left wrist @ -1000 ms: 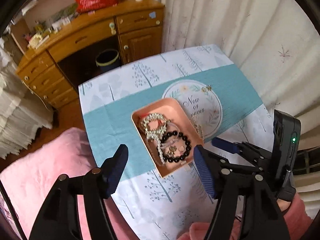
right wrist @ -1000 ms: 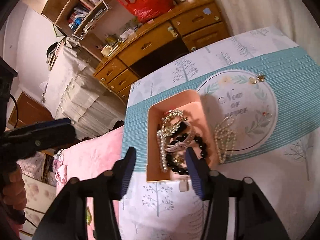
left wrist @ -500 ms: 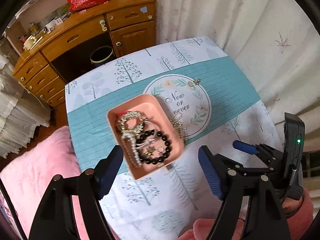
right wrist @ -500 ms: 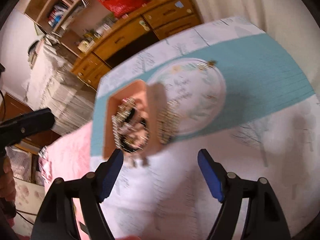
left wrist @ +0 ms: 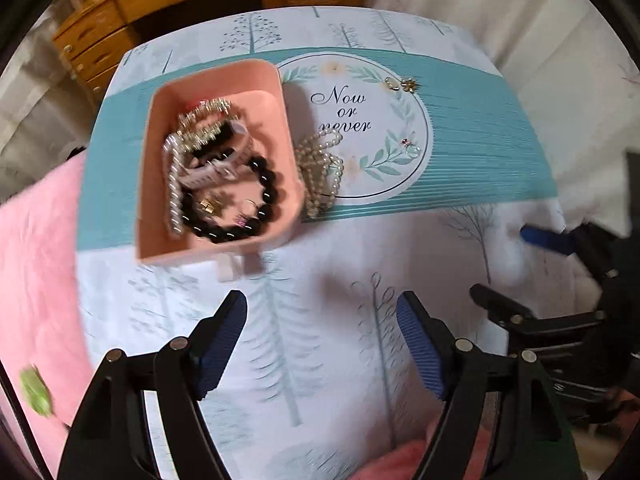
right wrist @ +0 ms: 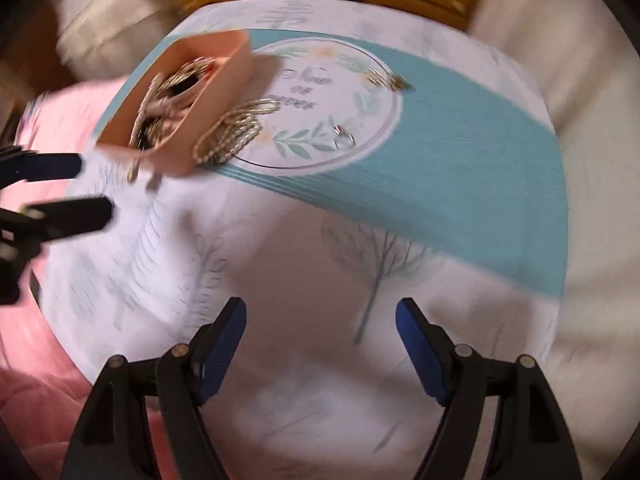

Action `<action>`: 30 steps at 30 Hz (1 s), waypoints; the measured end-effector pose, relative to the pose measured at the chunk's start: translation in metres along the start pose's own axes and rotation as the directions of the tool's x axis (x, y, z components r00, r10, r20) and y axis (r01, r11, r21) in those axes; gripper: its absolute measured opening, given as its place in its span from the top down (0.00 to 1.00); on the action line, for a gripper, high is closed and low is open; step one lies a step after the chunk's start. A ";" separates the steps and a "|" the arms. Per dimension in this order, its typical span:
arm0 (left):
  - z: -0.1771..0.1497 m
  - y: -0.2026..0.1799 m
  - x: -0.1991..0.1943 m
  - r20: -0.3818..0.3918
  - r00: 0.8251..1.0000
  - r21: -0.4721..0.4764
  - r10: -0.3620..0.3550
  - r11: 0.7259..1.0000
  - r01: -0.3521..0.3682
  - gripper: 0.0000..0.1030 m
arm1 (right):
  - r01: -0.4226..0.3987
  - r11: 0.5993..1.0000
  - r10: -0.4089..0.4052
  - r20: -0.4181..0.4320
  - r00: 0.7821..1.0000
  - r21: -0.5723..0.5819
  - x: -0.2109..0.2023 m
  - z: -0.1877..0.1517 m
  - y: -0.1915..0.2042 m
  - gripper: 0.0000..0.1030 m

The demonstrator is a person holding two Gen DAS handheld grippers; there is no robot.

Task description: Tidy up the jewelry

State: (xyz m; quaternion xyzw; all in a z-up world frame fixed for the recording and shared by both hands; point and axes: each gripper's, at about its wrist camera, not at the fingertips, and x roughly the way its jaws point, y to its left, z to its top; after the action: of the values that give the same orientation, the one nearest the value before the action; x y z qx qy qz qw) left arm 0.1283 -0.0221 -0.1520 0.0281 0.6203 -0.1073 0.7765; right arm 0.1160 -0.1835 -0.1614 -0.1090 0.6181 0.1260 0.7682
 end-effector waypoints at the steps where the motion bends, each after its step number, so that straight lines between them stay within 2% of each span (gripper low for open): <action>1: -0.004 -0.007 0.007 0.033 0.999 -0.018 0.013 1.000 -0.013 0.27 | 0.008 0.999 -0.006 0.034 0.999 -0.054 0.000 0.001 -0.002 0.25; 3: -0.008 -0.018 0.020 0.081 0.996 -0.058 0.030 0.998 -0.025 0.27 | 0.024 0.989 -0.005 0.129 0.992 -0.144 -0.001 0.000 -0.007 0.25; 5: -0.006 -0.027 0.032 0.114 0.993 -0.106 0.020 0.994 -0.008 0.28 | 0.007 0.975 0.043 0.221 0.974 -0.221 -0.002 -0.001 -0.016 0.25; 9: 0.000 -0.038 0.048 0.215 0.975 -0.178 0.052 0.984 -0.013 0.28 | -0.030 0.942 0.134 0.291 0.947 -0.335 0.007 0.007 -0.035 0.25; 14: 0.012 -0.034 0.064 0.286 0.953 -0.303 0.103 0.953 -0.012 0.28 | -0.072 0.918 0.206 0.315 0.927 -0.389 0.022 0.029 -0.050 0.25; 16: 0.016 -0.029 0.072 0.283 0.953 -0.357 0.105 0.934 0.003 0.28 | -0.086 0.913 0.223 0.309 0.925 -0.399 0.031 0.036 -0.052 0.27; 18: 0.019 -0.026 0.072 0.312 0.939 -0.400 0.144 0.916 -0.007 0.28 | -0.096 0.907 0.233 0.299 0.925 -0.410 0.036 0.039 -0.052 0.33; 20: 0.022 -0.024 0.075 0.316 0.939 -0.432 0.137 0.902 0.014 0.28 | -0.095 0.900 0.237 0.293 0.926 -0.425 0.041 0.042 -0.050 0.34; 25: 0.024 -0.024 0.077 0.340 0.928 -0.450 0.153 0.893 0.017 0.28 | -0.104 0.897 0.249 0.297 0.922 -0.430 0.046 0.047 -0.042 0.34; 28: 0.021 -0.020 0.078 0.335 0.916 -0.462 0.223 0.886 -0.046 0.28 | -0.102 0.899 0.251 0.310 0.917 -0.426 0.050 0.049 -0.038 0.35; 30: 0.022 -0.016 0.080 0.346 0.906 -0.465 0.246 0.883 -0.062 0.28 | -0.096 0.901 0.244 0.311 0.918 -0.423 0.053 0.051 -0.035 0.41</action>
State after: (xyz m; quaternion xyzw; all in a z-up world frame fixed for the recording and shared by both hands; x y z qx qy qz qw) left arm 0.1631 -0.0523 -0.2225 -0.1217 0.4543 0.0967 0.8772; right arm 0.1853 -0.1965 -0.2024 -0.1834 0.4366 0.3348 0.8146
